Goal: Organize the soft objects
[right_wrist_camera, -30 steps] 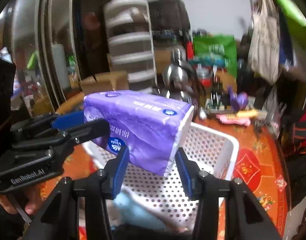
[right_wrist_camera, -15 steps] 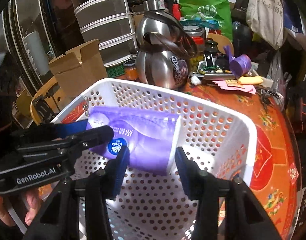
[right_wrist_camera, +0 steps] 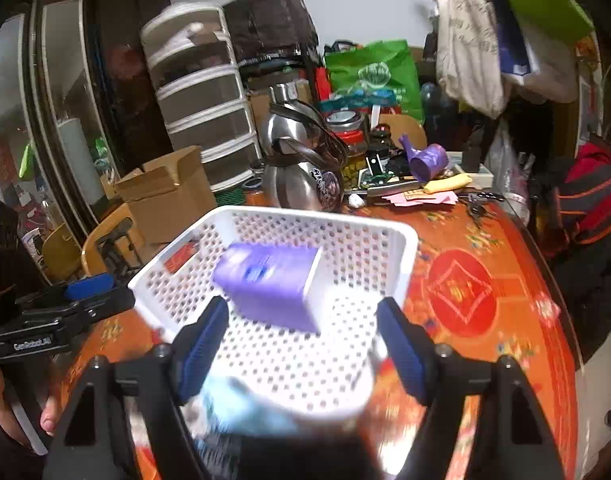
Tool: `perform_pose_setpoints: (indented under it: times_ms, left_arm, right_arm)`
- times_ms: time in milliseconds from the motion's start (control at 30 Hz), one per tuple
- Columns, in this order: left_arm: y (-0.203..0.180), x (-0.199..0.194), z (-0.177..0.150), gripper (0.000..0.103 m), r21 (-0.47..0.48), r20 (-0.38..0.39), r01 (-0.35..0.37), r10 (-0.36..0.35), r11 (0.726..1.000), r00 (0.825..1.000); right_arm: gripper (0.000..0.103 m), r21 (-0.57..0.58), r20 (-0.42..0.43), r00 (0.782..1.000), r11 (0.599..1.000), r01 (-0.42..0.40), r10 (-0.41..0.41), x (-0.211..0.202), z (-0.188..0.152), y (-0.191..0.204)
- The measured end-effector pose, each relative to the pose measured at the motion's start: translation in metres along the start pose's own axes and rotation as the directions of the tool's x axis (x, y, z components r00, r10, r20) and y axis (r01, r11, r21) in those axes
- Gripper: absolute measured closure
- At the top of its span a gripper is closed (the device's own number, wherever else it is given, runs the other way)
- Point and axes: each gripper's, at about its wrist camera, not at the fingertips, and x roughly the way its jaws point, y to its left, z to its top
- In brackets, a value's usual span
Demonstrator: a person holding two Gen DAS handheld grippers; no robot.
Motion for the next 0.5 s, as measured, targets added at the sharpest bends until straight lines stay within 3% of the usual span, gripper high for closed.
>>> perform_pose_setpoints:
  times_ms: [167, 300, 400, 500]
  left_arm:
    - [0.01, -0.039, -0.073, 0.019, -0.01, 0.012, -0.005, 0.005, 1.0, 1.0]
    - [0.023, -0.042, -0.122, 0.019, -0.054, -0.019, -0.007, 0.006, 0.999, 1.0]
    - [0.025, -0.038, -0.143, 0.019, -0.057, -0.027, -0.017, 0.016, 0.998, 1.0]
    - [0.02, -0.032, -0.152, 0.019, -0.039, -0.043, -0.023, 0.021, 0.999, 0.999]
  right_arm:
    - [0.016, -0.022, 0.036, 0.999, 1.0, -0.009, 0.01, -0.037, -0.068, 0.013]
    - [0.015, 0.038, -0.005, 1.0, 0.999, -0.02, 0.02, -0.037, -0.121, 0.008]
    - [0.015, 0.061, -0.068, 0.998, 0.998, -0.014, 0.018, -0.026, -0.146, 0.014]
    - [0.015, 0.045, -0.085, 0.994, 0.997, -0.061, 0.065, -0.014, -0.154, 0.027]
